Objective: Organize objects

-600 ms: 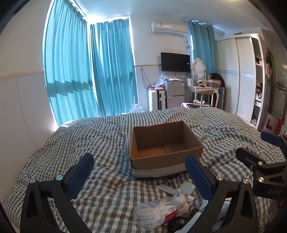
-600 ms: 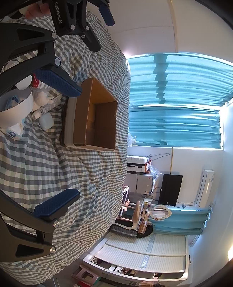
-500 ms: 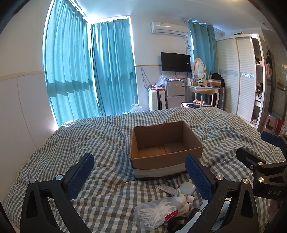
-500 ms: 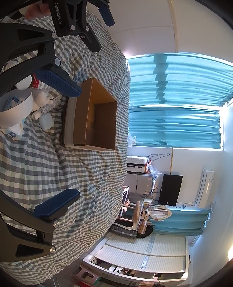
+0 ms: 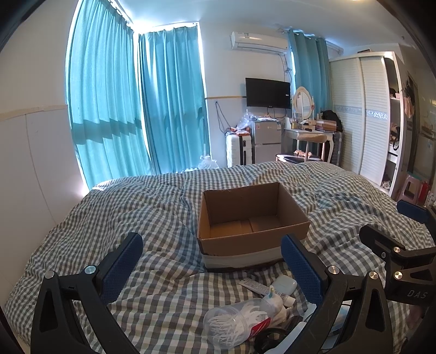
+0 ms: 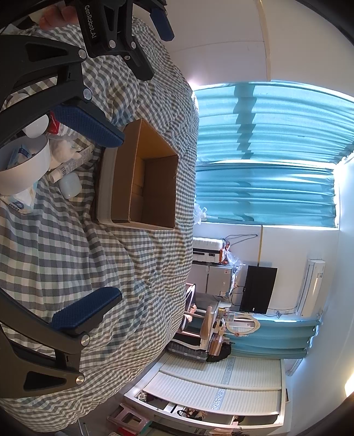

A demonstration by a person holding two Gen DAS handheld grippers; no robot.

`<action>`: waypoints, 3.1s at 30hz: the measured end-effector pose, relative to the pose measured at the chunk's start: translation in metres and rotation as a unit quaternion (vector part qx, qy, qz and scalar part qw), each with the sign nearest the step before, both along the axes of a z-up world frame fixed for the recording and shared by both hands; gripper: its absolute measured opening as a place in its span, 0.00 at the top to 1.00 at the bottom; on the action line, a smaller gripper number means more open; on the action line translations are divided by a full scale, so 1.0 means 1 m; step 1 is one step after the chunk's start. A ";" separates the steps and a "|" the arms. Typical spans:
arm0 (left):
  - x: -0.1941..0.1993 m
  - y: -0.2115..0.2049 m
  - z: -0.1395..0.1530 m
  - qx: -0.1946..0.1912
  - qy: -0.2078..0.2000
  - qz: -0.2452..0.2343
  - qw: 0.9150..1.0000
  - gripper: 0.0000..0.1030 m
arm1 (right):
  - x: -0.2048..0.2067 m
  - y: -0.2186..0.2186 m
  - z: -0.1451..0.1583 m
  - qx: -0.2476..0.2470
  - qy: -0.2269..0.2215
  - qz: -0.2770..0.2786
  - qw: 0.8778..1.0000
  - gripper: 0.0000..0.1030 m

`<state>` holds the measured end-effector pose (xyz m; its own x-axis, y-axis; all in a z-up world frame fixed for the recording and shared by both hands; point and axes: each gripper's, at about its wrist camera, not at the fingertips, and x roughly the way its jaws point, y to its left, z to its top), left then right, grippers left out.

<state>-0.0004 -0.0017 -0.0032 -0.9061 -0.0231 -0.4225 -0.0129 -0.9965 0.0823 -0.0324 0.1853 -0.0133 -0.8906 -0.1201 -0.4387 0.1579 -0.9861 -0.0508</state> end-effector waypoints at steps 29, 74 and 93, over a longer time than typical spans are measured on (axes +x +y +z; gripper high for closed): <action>0.003 -0.001 0.001 0.009 -0.004 0.000 1.000 0.00 | 0.006 -0.004 0.004 0.002 0.003 0.008 1.000 0.01; -0.016 -0.010 -0.093 0.013 -0.181 -0.004 0.983 0.00 | 0.009 -0.015 -0.086 0.051 -0.162 0.078 0.982 0.27; -0.063 -0.011 -0.133 0.119 -0.252 -0.057 0.959 0.17 | 0.003 -0.006 -0.072 0.036 -0.125 0.064 0.989 0.81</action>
<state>-0.0631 -0.0127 -0.1362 -0.5755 0.2154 -0.7889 -0.1020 -0.9761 -0.1922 -0.0293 0.1798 -0.0850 -0.7330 -0.1851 -0.6545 0.2971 -0.9528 -0.0633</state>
